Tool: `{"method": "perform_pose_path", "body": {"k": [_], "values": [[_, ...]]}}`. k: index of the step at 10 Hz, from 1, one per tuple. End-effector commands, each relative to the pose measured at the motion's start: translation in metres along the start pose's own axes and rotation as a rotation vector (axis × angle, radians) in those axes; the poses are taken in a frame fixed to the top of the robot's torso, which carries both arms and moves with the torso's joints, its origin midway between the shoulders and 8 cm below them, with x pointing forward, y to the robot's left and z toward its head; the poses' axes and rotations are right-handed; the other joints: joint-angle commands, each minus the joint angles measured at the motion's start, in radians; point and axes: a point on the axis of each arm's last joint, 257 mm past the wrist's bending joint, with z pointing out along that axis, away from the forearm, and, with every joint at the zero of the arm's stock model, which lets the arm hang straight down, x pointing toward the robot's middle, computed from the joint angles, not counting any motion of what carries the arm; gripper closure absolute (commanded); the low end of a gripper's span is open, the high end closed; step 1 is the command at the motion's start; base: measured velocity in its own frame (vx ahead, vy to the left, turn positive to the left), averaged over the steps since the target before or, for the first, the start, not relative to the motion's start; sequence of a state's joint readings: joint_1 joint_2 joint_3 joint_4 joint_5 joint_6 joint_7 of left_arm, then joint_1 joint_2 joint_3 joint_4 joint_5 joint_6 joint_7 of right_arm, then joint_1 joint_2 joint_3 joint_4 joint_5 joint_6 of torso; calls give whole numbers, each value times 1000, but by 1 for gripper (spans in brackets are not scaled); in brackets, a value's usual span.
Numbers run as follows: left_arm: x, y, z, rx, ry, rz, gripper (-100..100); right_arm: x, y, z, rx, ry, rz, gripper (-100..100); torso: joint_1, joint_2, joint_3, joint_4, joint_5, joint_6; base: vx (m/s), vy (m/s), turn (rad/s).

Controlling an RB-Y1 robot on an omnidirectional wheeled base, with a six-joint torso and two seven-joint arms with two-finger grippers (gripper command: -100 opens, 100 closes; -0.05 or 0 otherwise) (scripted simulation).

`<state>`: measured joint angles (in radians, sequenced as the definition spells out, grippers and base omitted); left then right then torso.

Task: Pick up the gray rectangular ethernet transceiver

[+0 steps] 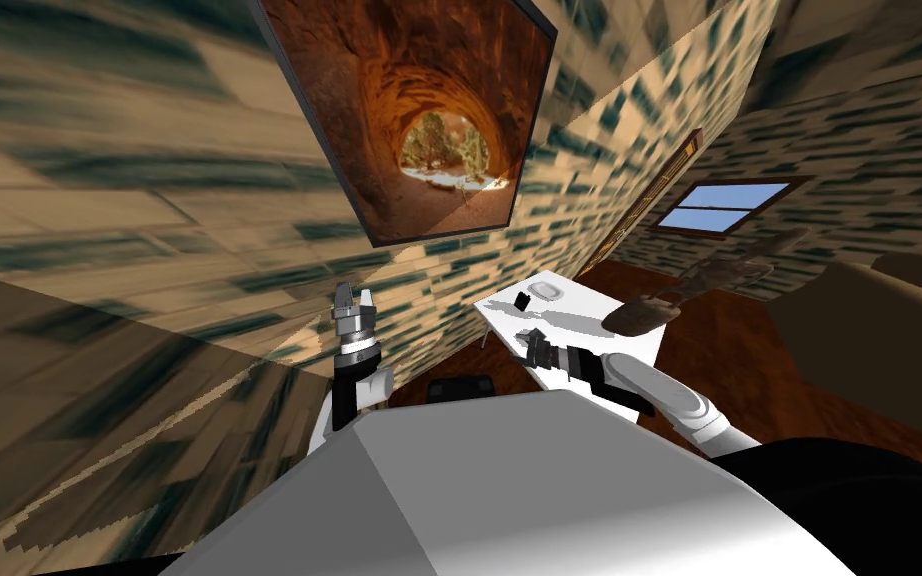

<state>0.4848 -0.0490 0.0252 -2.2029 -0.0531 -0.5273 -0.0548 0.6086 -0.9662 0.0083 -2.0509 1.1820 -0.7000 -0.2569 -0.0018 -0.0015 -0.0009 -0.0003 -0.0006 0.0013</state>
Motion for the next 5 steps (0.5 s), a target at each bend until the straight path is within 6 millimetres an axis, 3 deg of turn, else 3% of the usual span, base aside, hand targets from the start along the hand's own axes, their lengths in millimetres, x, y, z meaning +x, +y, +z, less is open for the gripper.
{"method": "perform_pose_path", "body": {"k": [1,2,5], "values": [[0,0,0,0,0,0,0,25,-4,-5,-14,86,-62,-100,0,0,0,0,0,0,8,-29,250],[0,0,0,0,0,0,0,28,-5,-5,-11,100,-79,-100,0,0,0,0,0,-1,7,-31,130],[0,0,0,0,0,0,0,67,-15,-21,-39,248,-191,-100,0,0,0,0,0,0,4,-31,203]]}}
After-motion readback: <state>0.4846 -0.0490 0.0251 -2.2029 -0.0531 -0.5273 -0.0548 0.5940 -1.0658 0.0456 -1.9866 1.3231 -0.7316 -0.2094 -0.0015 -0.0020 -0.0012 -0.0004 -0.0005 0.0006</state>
